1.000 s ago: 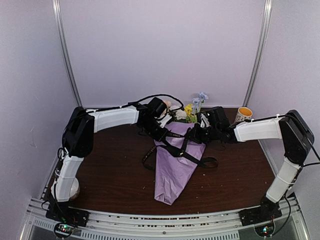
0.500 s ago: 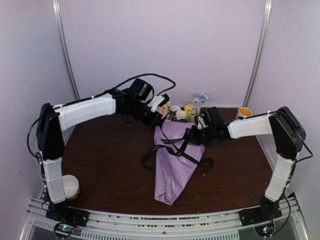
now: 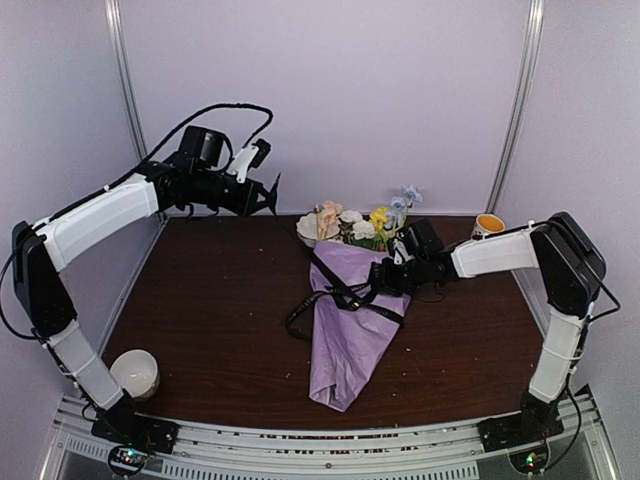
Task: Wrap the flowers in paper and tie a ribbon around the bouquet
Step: Cross the ribbon over the folded bouquet.
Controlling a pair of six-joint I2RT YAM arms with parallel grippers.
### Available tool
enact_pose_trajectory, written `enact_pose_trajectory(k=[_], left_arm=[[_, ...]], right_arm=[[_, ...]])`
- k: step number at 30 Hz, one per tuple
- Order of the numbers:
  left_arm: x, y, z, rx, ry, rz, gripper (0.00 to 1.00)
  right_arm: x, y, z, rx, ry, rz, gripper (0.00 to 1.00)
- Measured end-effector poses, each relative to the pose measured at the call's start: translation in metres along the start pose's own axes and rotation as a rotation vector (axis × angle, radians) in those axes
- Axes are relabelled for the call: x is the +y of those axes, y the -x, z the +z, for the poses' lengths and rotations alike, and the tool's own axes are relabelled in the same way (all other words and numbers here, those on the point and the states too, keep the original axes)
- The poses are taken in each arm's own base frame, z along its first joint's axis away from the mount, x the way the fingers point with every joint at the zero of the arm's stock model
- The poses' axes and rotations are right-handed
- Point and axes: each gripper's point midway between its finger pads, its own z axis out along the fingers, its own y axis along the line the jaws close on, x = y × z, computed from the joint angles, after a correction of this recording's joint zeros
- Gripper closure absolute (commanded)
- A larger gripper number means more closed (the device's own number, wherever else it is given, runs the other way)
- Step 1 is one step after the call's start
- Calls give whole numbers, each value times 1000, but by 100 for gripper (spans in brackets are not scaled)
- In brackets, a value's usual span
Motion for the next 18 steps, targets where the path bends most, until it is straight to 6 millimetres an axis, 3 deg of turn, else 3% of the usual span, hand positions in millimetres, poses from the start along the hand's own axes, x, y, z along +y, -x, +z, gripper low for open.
enact_pose_trajectory(k=[4,5,7,9,11,13,15,18], left_arm=[[7,-7,-28,-35,38,-8,100],[5,-14,-31,-27,38,-14,95],[5,-41,-35,11,46,-38,71],[7,-73,-34,69,70,-63,56],[15,-105,-32,141,116,-92,51],[24,-124,-32,186,169,-95,50],[30,-129,-33,190,206,-76,49],[20,-110,-30,121,183,39,44]], right_arm=[[-1,0,1,6,-4,-10,100],[-1,-1,2,8,-5,-13,100],[-1,-1,3,13,-8,-18,100],[-1,0,3,16,-10,-20,100],[-1,0,4,21,-12,-21,100],[0,-1,4,25,-13,-24,100],[0,0,4,27,-14,-28,100],[1,0,4,29,-15,-34,100]])
